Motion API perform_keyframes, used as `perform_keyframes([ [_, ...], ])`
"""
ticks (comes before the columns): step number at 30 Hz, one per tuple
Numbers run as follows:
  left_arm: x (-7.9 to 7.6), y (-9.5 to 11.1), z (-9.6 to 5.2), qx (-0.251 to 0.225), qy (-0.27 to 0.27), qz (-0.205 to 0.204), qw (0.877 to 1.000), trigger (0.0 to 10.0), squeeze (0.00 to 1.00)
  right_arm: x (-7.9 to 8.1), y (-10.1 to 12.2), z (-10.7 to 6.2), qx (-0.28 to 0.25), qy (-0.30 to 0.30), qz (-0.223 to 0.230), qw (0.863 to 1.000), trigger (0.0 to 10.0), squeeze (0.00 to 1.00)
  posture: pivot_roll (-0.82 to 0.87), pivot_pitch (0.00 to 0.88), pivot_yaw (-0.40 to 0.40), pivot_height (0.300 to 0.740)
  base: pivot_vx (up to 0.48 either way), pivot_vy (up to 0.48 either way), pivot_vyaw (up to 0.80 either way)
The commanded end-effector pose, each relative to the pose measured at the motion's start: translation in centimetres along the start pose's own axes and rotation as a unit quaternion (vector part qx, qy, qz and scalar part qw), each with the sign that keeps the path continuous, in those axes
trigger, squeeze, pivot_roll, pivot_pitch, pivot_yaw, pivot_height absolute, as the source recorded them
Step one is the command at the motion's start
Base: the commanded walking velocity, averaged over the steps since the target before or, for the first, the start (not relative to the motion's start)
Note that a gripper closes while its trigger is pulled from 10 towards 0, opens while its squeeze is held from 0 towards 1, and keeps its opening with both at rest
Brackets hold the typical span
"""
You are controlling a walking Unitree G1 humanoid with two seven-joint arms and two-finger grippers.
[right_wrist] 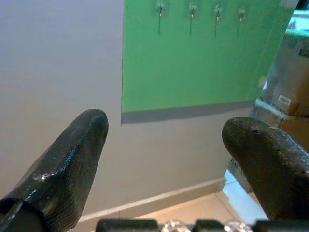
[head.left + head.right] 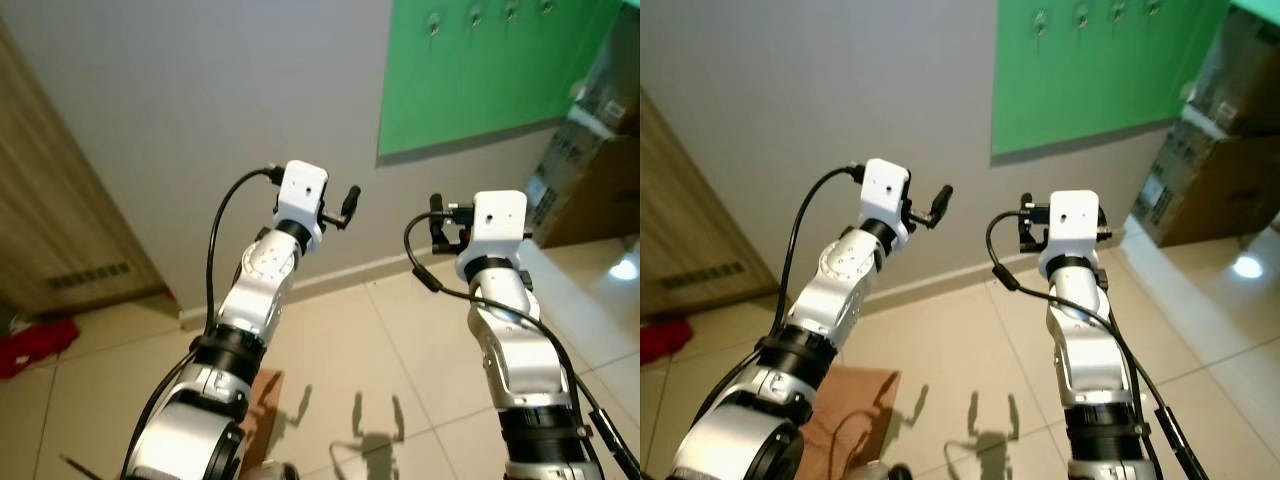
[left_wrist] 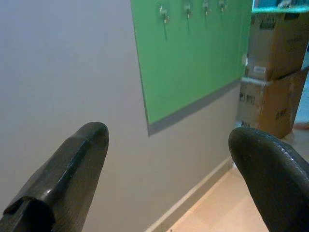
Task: Hang keys on a hook
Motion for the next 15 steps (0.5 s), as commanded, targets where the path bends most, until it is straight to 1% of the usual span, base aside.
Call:
perform_keyframes([
  [1,0.35,0.78,0.09,-0.013,0.005,-0.002,1.0,10.0,0.0,0.0,0.13,0.09,-0.003,0.001,-0.001,1.0,10.0,0.0,-0.18,0.0,0.078,0.74,0.45,0.0,0.0],
  [5,-0.02,0.85,-0.02,-0.016,-0.005,-0.004,1.0,10.0,0.0,0.16,0.02,0.05,-0.001,0.007,0.001,1.0,10.0,0.0,-0.18,0.0,0.077,0.74,0.453,0.0,0.0],
  [13,-0.14,0.87,-0.19,-0.019,-0.01,0.003,1.0,10.0,0.0,0.52,-0.06,-0.02,-0.003,0.016,-0.005,1.0,10.0,0.0,-0.17,0.0,0.073,0.74,0.461,0.0,0.0],
  [15,-0.16,0.87,-0.24,-0.02,-0.01,0.005,1.0,10.0,0.0,0.65,-0.05,-0.01,-0.005,0.02,-0.009,1.0,10.0,0.0,-0.17,0.0,0.072,0.74,0.461,0.0,0.73],
])
Point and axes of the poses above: a point about 5 cm out from each wrist's last joint towards the gripper, its own z axis pointing out of the wrist towards the gripper, its own y axis along the axis of the wrist's last joint, x = y × z, the point moved 2 cm from there along z, pointing out of the wrist towards the gripper, and after that the axes turned 1 degree about z, right-handed, at the moved point
